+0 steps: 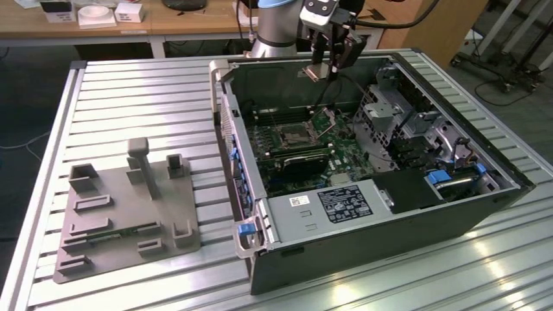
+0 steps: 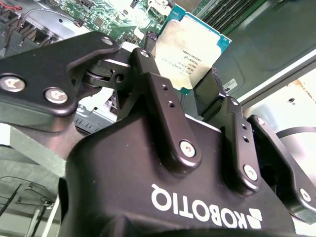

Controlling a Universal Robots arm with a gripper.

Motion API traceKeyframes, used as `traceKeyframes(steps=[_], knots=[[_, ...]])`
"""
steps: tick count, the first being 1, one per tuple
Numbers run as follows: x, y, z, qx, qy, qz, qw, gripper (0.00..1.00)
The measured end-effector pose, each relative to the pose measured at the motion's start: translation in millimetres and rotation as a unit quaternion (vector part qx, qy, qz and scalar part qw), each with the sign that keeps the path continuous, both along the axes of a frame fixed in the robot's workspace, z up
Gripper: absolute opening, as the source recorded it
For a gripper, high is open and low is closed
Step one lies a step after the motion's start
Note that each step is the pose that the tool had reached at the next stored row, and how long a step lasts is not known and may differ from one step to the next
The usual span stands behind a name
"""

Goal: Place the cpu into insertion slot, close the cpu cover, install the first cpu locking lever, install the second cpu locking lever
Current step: 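Place the cpu into insertion slot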

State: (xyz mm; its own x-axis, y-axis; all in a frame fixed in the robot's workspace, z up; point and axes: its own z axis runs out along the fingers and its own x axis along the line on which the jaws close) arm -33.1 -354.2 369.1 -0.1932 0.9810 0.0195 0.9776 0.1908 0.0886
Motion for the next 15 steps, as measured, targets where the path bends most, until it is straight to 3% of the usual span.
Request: traceKeyframes(steps=[15], knots=[[0.0, 0.0, 0.0, 0.0000, 0.0000, -0.005, 1.0000, 0.54]])
